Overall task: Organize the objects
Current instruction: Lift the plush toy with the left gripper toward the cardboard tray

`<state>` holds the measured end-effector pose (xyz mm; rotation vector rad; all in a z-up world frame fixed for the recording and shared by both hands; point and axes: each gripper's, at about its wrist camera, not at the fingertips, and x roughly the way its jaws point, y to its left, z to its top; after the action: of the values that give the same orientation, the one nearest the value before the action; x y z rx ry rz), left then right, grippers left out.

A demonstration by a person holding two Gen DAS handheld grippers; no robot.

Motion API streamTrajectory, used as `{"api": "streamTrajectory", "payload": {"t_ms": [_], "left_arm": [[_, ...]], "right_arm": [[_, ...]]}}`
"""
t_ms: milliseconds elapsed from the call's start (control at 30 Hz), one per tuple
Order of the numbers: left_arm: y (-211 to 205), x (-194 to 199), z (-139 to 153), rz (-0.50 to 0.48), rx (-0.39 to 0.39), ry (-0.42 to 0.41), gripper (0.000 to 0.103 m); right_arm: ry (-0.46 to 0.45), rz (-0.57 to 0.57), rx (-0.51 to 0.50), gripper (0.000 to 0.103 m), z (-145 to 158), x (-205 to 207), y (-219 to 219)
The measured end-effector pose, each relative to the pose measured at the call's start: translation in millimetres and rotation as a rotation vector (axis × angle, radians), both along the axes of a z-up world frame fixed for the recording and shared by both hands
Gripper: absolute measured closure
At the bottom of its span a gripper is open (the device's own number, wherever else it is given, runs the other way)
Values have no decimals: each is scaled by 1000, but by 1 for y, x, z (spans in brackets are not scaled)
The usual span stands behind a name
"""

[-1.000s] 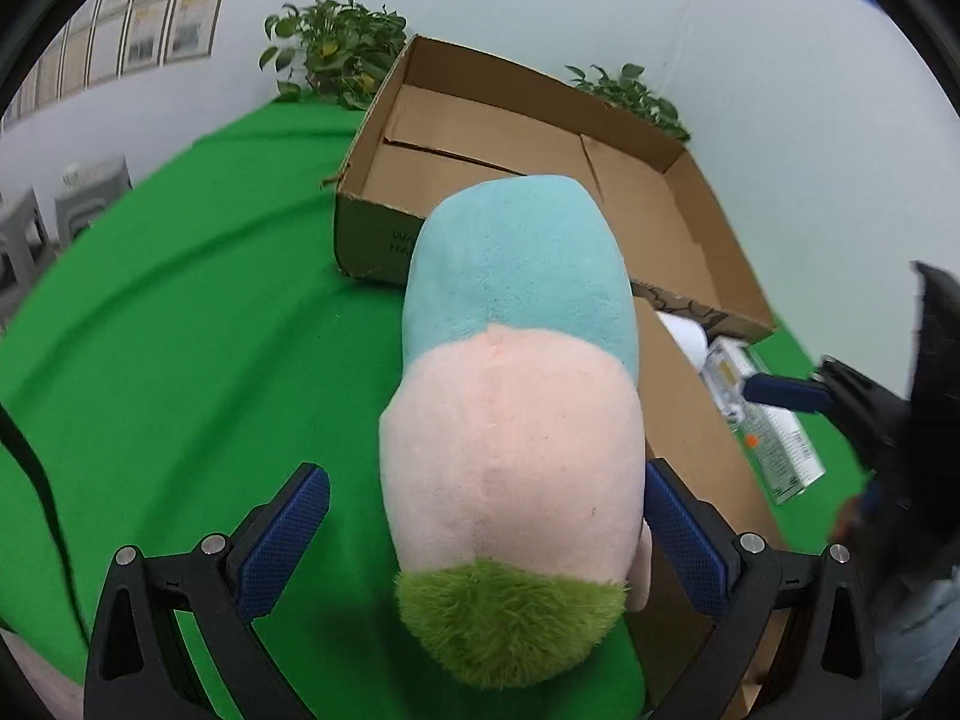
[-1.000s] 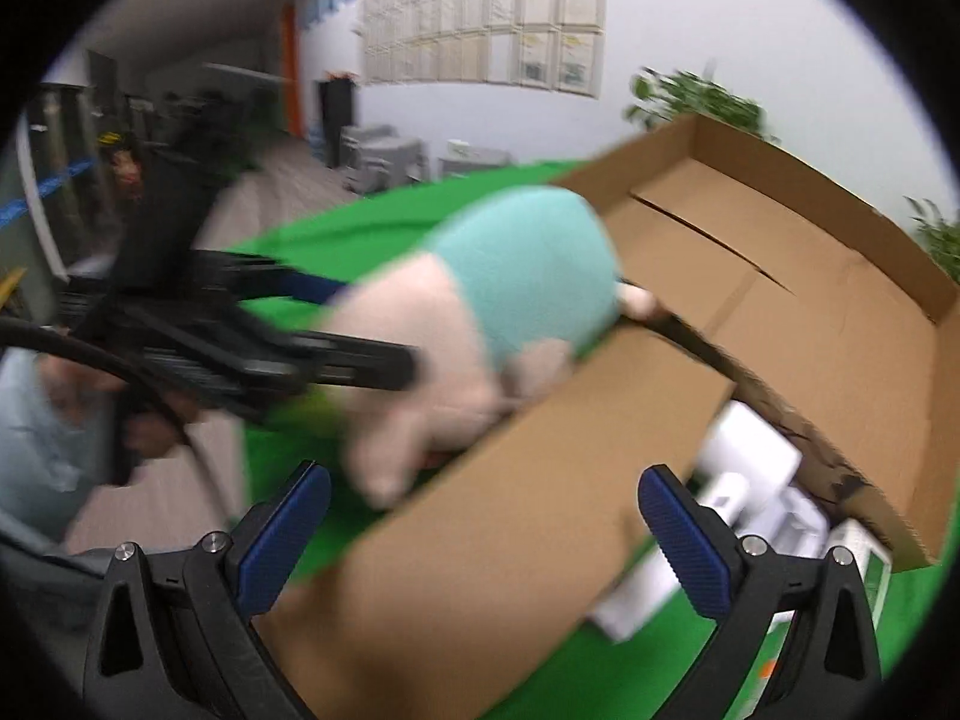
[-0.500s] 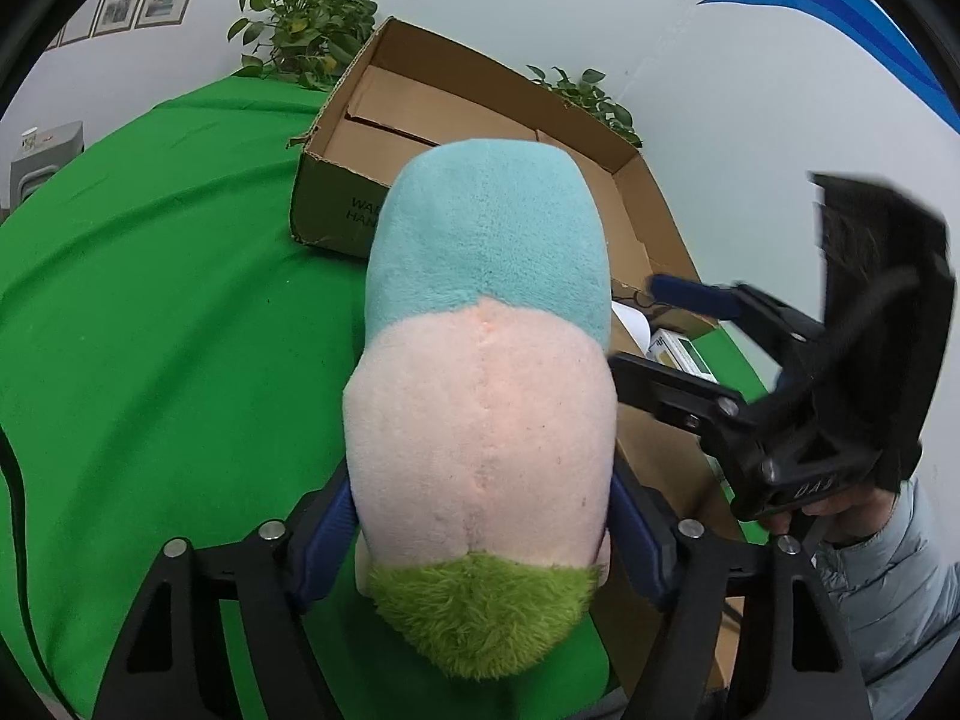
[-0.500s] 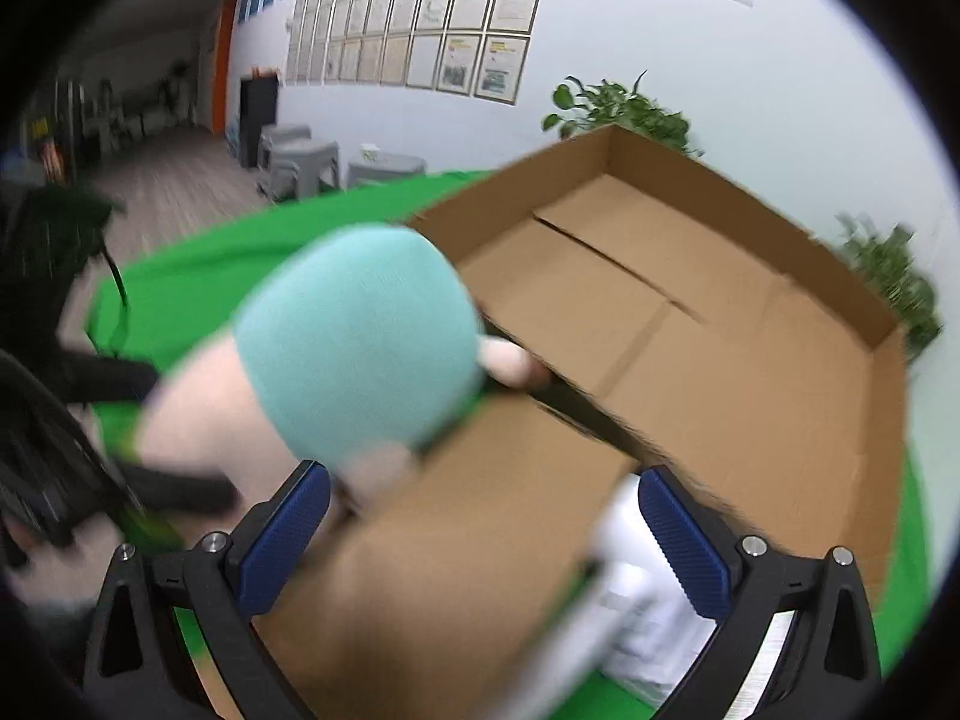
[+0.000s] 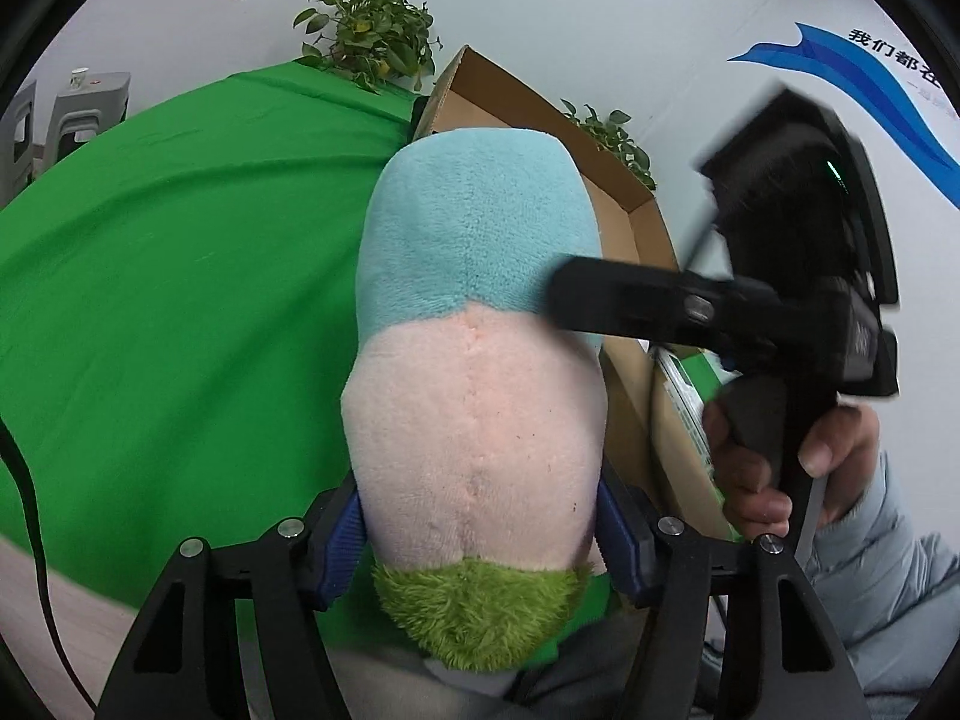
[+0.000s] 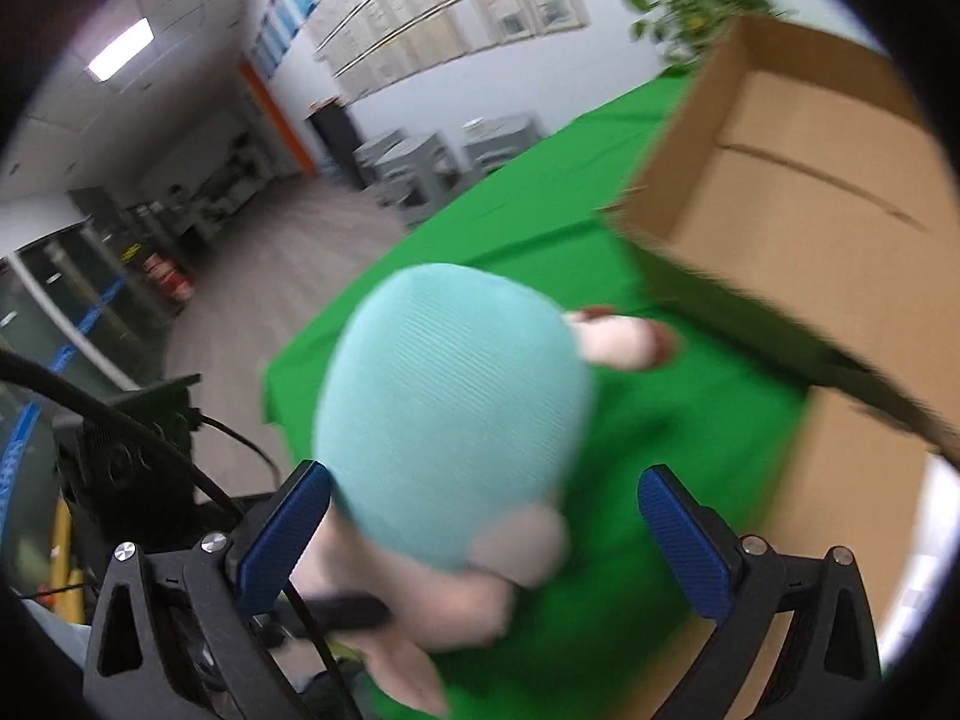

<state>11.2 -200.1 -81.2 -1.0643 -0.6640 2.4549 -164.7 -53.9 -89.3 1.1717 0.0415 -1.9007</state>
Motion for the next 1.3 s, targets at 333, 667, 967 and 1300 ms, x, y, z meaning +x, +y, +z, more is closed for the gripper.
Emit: {"api": "streamTrajectory", "payload": {"t_ms": [333, 667, 967, 1300], "left_arm": [[-34, 31, -3, 60, 10, 3, 41], [-11, 1, 54, -33, -92, 119, 43], [68, -97, 201, -268, -136, 469, 43], [79, -212, 314, -259, -126, 581, 43]], "right_arm": [[-118, -8, 102, 3, -33, 12, -68], [4, -174, -55, 22, 15, 6, -10], [403, -431, -156, 25, 177, -10, 92], [568, -462, -130, 25, 287, -83, 93]]}}
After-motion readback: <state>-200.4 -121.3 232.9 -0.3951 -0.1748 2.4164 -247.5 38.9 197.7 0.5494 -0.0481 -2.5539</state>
